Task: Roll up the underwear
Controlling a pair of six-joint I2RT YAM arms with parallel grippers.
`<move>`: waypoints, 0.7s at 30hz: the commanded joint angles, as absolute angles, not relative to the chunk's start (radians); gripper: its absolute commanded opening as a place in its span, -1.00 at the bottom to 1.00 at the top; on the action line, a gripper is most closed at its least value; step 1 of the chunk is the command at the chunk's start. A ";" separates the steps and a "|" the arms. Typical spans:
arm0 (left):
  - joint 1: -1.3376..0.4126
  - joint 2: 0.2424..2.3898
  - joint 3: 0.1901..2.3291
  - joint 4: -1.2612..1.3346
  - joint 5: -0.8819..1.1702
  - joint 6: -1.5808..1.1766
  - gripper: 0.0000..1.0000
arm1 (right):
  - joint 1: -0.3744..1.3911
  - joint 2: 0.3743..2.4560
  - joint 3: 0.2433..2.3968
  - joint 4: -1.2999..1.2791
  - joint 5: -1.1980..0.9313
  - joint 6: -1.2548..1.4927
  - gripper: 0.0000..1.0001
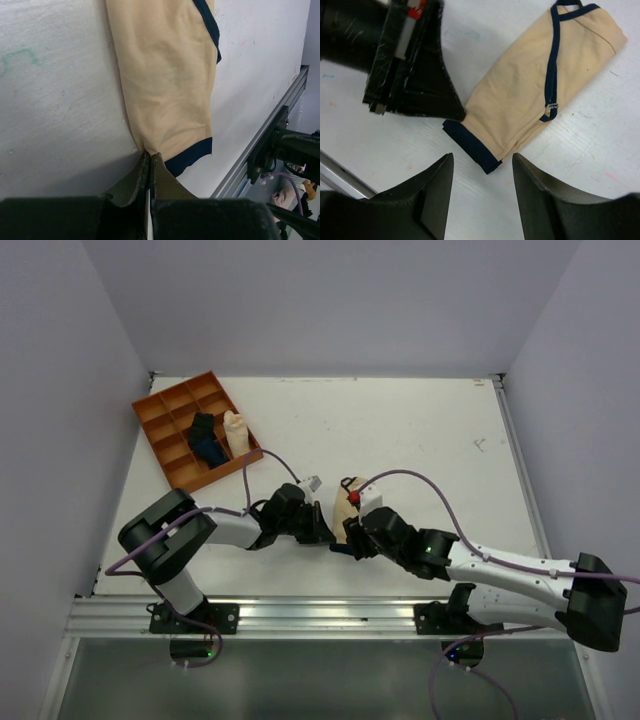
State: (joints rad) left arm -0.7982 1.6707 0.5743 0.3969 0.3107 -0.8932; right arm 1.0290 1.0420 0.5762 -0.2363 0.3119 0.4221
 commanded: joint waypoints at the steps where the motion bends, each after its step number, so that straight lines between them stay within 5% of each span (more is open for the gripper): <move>1: -0.772 1.669 0.600 0.368 0.391 -0.871 -1.00 | 1.112 1.071 0.604 -0.192 0.426 0.223 0.09; 21: -0.696 1.695 0.552 0.499 0.609 -1.006 -1.00 | 1.433 1.629 0.761 -0.034 0.916 0.163 0.22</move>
